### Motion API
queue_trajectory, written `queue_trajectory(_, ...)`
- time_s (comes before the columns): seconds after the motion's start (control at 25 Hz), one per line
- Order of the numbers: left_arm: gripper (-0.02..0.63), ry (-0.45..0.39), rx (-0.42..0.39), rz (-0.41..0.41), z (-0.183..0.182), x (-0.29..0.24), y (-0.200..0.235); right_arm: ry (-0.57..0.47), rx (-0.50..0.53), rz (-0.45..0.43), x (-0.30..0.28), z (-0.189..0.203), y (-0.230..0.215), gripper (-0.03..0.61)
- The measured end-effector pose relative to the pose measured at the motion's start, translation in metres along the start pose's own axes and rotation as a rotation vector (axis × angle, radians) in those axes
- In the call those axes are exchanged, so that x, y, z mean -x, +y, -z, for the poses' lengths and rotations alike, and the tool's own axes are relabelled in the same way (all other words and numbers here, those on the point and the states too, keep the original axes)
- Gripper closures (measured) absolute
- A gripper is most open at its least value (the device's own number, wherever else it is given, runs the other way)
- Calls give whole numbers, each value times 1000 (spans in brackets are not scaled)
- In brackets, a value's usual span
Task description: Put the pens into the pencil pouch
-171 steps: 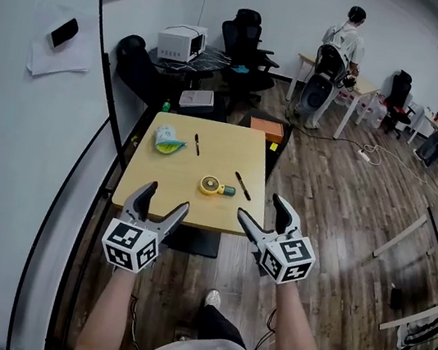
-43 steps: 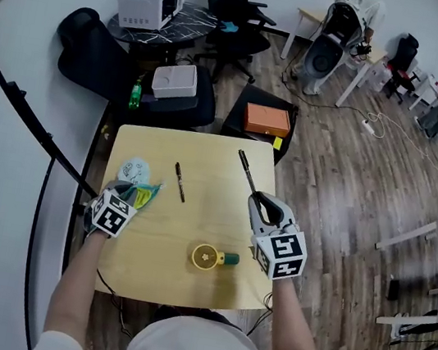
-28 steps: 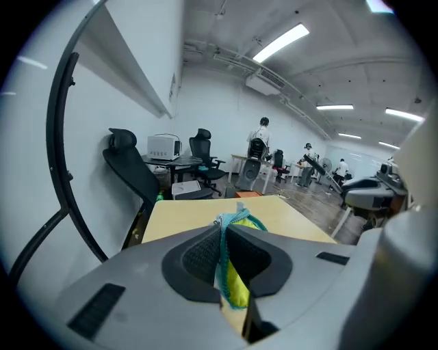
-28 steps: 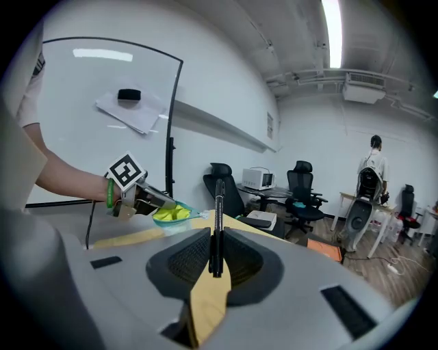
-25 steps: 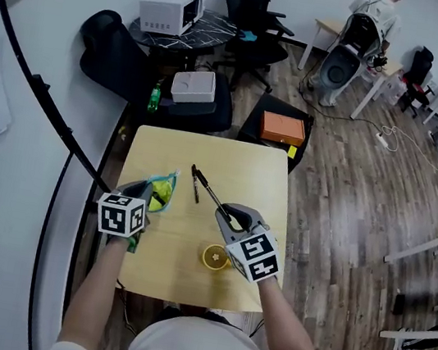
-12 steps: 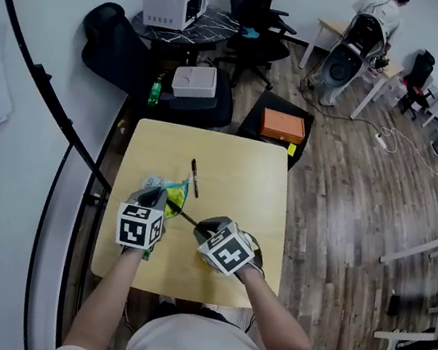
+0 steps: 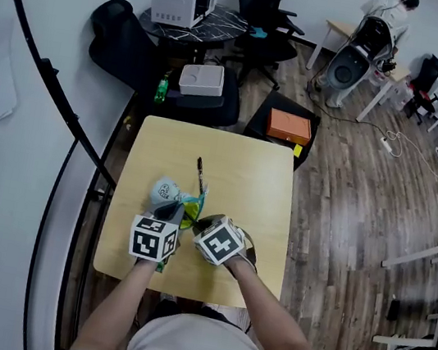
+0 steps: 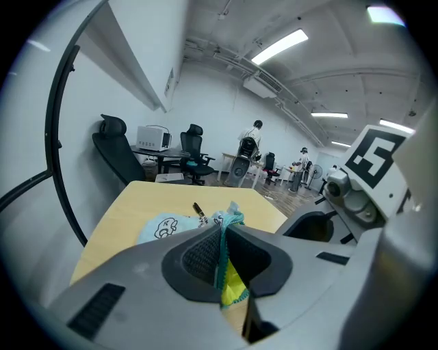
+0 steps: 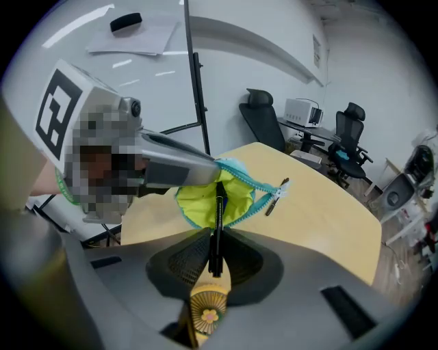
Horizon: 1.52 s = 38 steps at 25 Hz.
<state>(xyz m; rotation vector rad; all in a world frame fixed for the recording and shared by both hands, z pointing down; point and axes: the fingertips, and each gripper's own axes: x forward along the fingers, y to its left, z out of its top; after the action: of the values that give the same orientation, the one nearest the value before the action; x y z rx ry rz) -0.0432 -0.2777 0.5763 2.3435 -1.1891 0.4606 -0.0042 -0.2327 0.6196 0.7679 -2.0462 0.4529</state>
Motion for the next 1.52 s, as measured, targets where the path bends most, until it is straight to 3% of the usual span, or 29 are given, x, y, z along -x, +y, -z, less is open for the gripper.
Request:
queue_trajectory(0.28, 583, -18, 93, 59, 0, 1, -4, -54, 38, -45, -20, -35, 1, 518)
queue_trajectory(0.6, 584, 14, 253, 179, 5, 8, -3, -20, 139, -54, -35, -39, 9, 518)
queue_trajectory(0.88, 584, 20, 265, 225, 1, 9, -11, 11, 168, -64, -37, -39, 10, 519)
queue_trajectory(1.12, 584, -21, 305, 186, -7, 13, 9, -102, 125, -90, -35, -54, 11, 512)
queue_trajectory(1.28, 584, -49, 298, 155, -14, 12, 21, -224, 93, -120, -16, -72, 9, 398)
queue_trajectory(1.52, 584, -66, 311, 124, -20, 7, 30, -401, -32, -31, 37, -90, -43, 394)
